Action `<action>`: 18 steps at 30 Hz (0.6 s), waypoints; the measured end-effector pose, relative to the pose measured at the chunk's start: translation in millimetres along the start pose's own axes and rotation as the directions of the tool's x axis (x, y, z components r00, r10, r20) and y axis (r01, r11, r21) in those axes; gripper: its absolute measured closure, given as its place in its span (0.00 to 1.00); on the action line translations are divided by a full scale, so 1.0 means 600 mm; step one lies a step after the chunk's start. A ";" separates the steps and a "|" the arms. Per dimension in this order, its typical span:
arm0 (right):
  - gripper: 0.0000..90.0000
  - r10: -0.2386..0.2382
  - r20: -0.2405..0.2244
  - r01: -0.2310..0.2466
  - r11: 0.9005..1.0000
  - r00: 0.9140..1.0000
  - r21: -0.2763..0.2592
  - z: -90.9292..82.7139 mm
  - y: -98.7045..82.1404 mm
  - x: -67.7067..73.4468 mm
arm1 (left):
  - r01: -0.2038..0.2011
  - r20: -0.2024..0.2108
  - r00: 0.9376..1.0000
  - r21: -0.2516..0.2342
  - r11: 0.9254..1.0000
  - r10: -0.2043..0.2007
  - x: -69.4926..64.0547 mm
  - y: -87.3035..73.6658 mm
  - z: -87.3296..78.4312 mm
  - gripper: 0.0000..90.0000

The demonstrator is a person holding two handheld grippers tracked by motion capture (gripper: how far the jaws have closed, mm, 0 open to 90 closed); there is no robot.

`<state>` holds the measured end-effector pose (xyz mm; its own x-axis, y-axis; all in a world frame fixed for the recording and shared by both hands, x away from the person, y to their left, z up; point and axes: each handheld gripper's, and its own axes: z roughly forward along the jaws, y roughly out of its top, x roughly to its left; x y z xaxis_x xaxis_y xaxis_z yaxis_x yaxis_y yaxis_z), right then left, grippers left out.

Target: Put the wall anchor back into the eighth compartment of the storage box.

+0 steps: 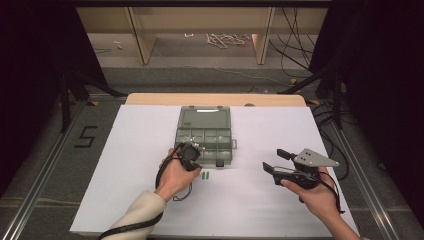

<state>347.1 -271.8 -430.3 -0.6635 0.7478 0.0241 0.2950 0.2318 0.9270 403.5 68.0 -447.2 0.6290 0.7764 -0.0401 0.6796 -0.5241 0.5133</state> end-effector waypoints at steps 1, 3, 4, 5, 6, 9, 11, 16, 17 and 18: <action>0.32 0.001 0.001 -0.001 1.000 1.000 -0.003 0.001 0.000 0.000 | -0.001 -0.001 1.000 -0.010 1.000 0.001 -0.001 0.001 -0.002 0.94; 0.32 -0.001 0.001 0.001 1.000 1.000 -0.002 0.001 0.000 0.000 | -0.008 -0.004 1.000 -0.022 1.000 0.008 -0.003 0.003 -0.006 0.94; 0.32 -0.001 0.001 0.001 1.000 1.000 -0.002 0.001 0.000 0.000 | -0.007 0.001 1.000 -0.036 0.999 0.007 -0.003 0.004 -0.007 0.94; 0.32 0.001 0.001 -0.001 1.000 1.000 -0.002 0.001 0.000 0.000 | -0.007 -0.006 1.000 -0.053 0.999 0.006 -0.006 0.004 -0.008 0.94; 0.32 0.002 0.001 -0.002 1.000 1.000 -0.002 0.001 0.000 0.000 | -0.015 -0.005 1.000 -0.046 0.999 0.015 -0.006 0.006 -0.011 0.94; 0.32 -0.001 0.002 0.001 1.000 1.000 -0.004 0.001 -0.001 0.000 | -0.016 -0.003 1.000 -0.071 0.997 0.015 -0.009 0.009 -0.016 0.94; 0.32 0.004 -0.003 -0.004 1.000 1.000 -0.002 0.002 -0.001 0.000 | -0.020 -0.004 1.000 -0.084 0.996 0.020 -0.010 0.012 -0.019 0.94; 0.32 -0.004 0.005 0.004 1.000 1.000 -0.012 0.003 -0.002 -0.001 | -0.021 -0.012 1.000 -0.112 0.994 0.020 -0.014 0.016 -0.023 0.94; 0.32 0.001 0.001 -0.001 1.000 1.000 -0.003 0.002 -0.002 -0.001 | -0.020 -0.012 1.000 -0.116 0.993 0.018 -0.015 0.017 -0.024 0.94; 0.32 0.004 0.000 -0.004 1.000 1.000 -0.003 0.002 -0.002 -0.001 | -0.023 -0.012 1.000 -0.118 0.993 0.021 -0.015 0.019 -0.025 0.94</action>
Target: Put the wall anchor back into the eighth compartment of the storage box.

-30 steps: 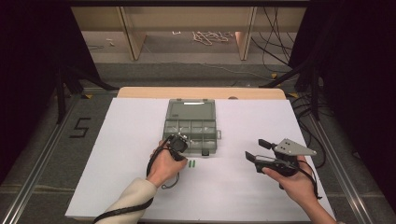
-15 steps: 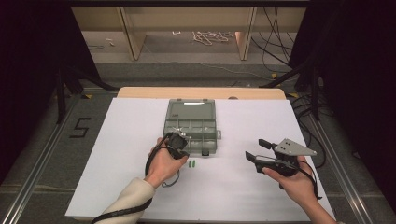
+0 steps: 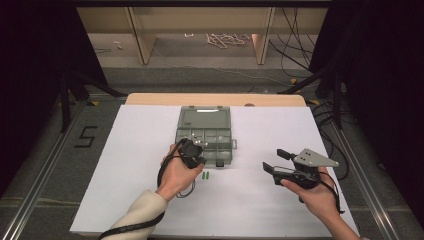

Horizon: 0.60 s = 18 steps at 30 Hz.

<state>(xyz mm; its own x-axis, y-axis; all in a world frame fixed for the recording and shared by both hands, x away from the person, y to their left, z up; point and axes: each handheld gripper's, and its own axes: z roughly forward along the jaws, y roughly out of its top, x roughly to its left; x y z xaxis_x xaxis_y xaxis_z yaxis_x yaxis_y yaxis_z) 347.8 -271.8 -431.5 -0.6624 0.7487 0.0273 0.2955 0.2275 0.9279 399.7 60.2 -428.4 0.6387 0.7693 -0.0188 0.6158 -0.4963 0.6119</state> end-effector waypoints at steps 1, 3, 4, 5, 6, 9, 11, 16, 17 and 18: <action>0.32 -0.001 0.000 0.001 1.000 1.000 -0.001 0.000 0.000 0.000 | -0.005 0.001 1.000 -0.006 1.000 0.005 0.000 0.002 -0.001 0.94; 0.32 -0.001 0.003 0.001 1.000 1.000 -0.006 0.001 -0.001 0.000 | -0.006 -0.001 1.000 -0.017 1.000 0.006 0.000 0.005 -0.002 0.94; 0.32 -0.010 0.006 0.010 1.000 1.000 -0.012 0.002 -0.001 -0.001 | -0.010 -0.001 1.000 -0.019 1.000 0.010 0.000 0.006 -0.003 0.94; 0.32 0.000 0.002 0.000 1.000 1.000 0.001 0.001 -0.001 0.001 | -0.007 -0.006 1.000 -0.031 0.999 0.007 -0.002 0.008 -0.003 0.94; 0.32 -0.001 0.004 0.001 1.000 1.000 0.000 0.001 -0.001 0.001 | -0.011 -0.002 1.000 -0.035 0.999 0.011 -0.002 0.011 -0.003 0.94; 0.32 -0.019 0.014 0.019 1.000 1.000 0.008 -0.001 0.000 0.000 | -0.018 -0.005 1.000 -0.044 0.999 0.018 -0.005 0.017 -0.003 0.94; 0.32 -0.004 0.007 0.004 1.000 1.000 0.020 -0.001 0.000 0.001 | -0.017 -0.002 1.000 -0.048 0.999 0.017 -0.006 0.021 -0.002 0.94; 0.32 -0.001 0.003 0.001 1.000 1.000 -0.005 0.003 -0.002 0.001 | -0.019 -0.006 1.000 -0.067 0.998 0.019 -0.010 0.028 0.003 0.94; 0.32 -0.001 0.006 0.001 1.000 1.000 -0.006 0.003 -0.002 0.001 | -0.021 -0.008 1.000 -0.070 0.997 0.021 -0.010 0.030 0.004 0.94; 0.32 -0.003 0.007 0.003 1.000 1.000 -0.008 0.003 -0.002 0.001 | -0.023 -0.008 1.000 -0.069 0.997 0.023 -0.009 0.031 0.004 0.94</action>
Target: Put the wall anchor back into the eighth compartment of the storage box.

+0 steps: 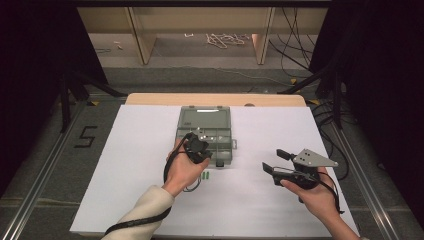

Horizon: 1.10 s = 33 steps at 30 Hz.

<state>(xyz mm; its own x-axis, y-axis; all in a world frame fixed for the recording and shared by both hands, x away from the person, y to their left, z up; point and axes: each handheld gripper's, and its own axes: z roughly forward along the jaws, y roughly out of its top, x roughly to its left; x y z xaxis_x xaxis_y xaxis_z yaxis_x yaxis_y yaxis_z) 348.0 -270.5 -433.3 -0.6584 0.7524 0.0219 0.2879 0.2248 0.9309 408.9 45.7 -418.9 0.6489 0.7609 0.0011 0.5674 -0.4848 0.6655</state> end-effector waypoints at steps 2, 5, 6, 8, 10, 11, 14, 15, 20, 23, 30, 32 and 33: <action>0.32 -0.001 0.000 0.001 1.000 1.000 0.000 0.000 0.000 0.000 | 0.002 -0.002 1.000 -0.004 1.000 -0.002 0.000 0.002 0.001 0.94; 0.32 -0.004 0.002 0.004 1.000 1.000 -0.001 0.000 0.000 0.000 | 0.004 0.000 1.000 -0.013 1.000 -0.004 -0.001 0.006 0.003 0.94; 0.32 -0.015 0.006 0.015 1.000 1.000 -0.008 0.001 0.000 -0.001 | 0.005 0.000 1.000 -0.015 1.000 -0.005 -0.001 0.006 0.003 0.94; 0.32 -0.006 0.003 0.006 1.000 1.000 -0.004 0.000 0.000 0.000 | -0.002 -0.003 1.000 -0.015 1.000 0.002 -0.001 0.008 0.004 0.94; 0.32 -0.008 -0.005 0.008 1.000 1.000 -0.002 0.000 0.000 -0.001 | -0.002 0.001 1.000 -0.017 1.000 0.002 -0.002 0.011 0.005 0.94; 0.32 -0.010 -0.006 0.010 1.000 1.000 -0.009 0.001 0.000 -0.001 | 0.002 -0.001 1.000 -0.019 1.000 -0.002 -0.003 0.012 0.005 0.94; 0.32 -0.011 -0.001 0.011 1.000 1.000 0.002 0.000 0.000 -0.001 | 0.002 0.004 1.000 -0.030 1.000 -0.002 -0.004 0.016 0.008 0.94; 0.32 -0.012 -0.001 0.012 1.000 1.000 0.002 0.000 0.000 -0.001 | 0.004 0.002 1.000 -0.037 0.999 -0.004 -0.005 0.017 0.009 0.94; 0.32 -0.019 0.001 0.019 1.000 1.000 -0.003 0.001 -0.001 -0.001 | 0.006 0.005 1.000 -0.041 0.999 -0.006 -0.008 0.025 0.014 0.94; 0.32 -0.019 0.000 0.019 1.000 1.000 -0.002 0.001 -0.001 -0.001 | -0.004 0.004 1.000 -0.041 0.999 0.004 -0.008 0.030 0.016 0.94; 0.32 -0.019 0.001 0.019 1.000 1.000 -0.002 0.001 -0.001 -0.001 | -0.009 0.004 1.000 -0.045 0.999 0.009 -0.011 0.039 0.023 0.94; 0.32 -0.019 0.000 0.019 1.000 1.000 -0.002 0.001 -0.001 -0.001 | -0.023 0.002 1.000 -0.037 0.999 0.024 -0.011 0.042 0.024 0.94; 0.32 -0.019 -0.001 0.019 1.000 1.000 -0.002 0.001 -0.001 -0.001 | -0.020 0.005 1.000 -0.037 0.999 0.020 -0.012 0.043 0.026 0.94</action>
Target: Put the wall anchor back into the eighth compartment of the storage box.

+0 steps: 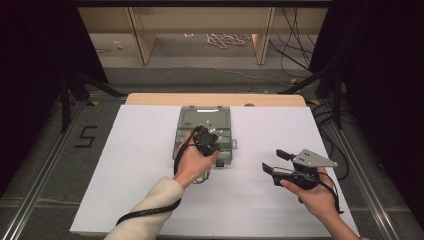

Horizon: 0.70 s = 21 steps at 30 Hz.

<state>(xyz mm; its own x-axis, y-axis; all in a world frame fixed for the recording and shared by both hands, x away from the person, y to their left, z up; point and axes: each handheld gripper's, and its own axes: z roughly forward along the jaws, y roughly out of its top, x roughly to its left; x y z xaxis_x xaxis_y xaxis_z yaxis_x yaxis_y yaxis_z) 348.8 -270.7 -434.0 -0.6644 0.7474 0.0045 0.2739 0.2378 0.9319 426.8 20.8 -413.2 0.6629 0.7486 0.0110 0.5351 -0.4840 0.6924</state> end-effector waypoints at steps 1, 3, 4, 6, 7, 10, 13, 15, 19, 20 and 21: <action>0.32 0.000 0.000 0.000 1.000 1.000 0.000 0.000 0.000 0.000 | 0.002 0.004 1.000 -0.002 1.000 -0.002 -0.001 0.001 0.002 0.94; 0.32 -0.001 0.000 0.001 1.000 1.000 -0.001 0.000 0.000 0.000 | -0.007 0.003 1.000 0.002 1.000 0.007 -0.003 0.004 0.003 0.94; 0.32 -0.001 0.000 0.001 1.000 1.000 -0.001 0.000 0.000 0.000 | -0.001 0.005 1.000 -0.002 1.000 0.001 -0.004 0.006 0.006 0.94; 0.32 0.000 0.002 0.000 1.000 1.000 -0.001 0.000 0.000 0.000 | -0.010 0.005 1.000 0.003 1.000 0.010 -0.005 0.009 0.008 0.94; 0.32 0.000 0.001 0.000 1.000 1.000 -0.001 0.000 0.000 0.000 | -0.010 0.004 1.000 0.001 1.000 0.010 -0.006 0.010 0.009 0.94; 0.32 0.002 0.002 -0.002 1.000 1.000 -0.001 0.000 0.000 0.000 | -0.018 0.002 1.000 0.003 1.000 0.018 -0.008 0.014 0.012 0.94; 0.32 0.000 0.002 0.000 1.000 1.000 0.000 0.000 0.000 0.000 | -0.015 0.005 1.000 0.001 1.000 0.015 -0.010 0.018 0.016 0.94; 0.32 0.002 0.002 -0.002 1.000 1.000 -0.001 0.000 0.000 0.000 | -0.022 0.002 1.000 0.000 1.000 0.022 -0.011 0.020 0.018 0.94; 0.32 0.000 0.002 0.000 1.000 1.000 -0.001 0.000 0.000 0.000 | -0.018 0.000 1.000 -0.002 1.000 0.018 -0.012 0.021 0.024 0.94; 0.32 0.010 0.000 -0.010 1.000 1.000 0.001 -0.001 0.001 0.001 | -0.018 0.001 1.000 0.002 1.000 0.018 -0.012 0.020 0.026 0.94; 0.32 0.008 0.000 -0.008 1.000 1.000 0.002 -0.001 0.000 0.000 | -0.019 0.002 1.000 0.002 1.000 0.019 -0.012 0.020 0.027 0.94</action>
<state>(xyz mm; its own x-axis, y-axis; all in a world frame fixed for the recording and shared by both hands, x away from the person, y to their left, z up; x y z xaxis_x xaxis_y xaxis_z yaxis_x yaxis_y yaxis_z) 348.2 -270.9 -433.6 -0.6623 0.7492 0.0125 0.2810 0.2329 0.9310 436.8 2.2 -416.7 0.6740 0.7384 0.0223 0.5239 -0.4990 0.6903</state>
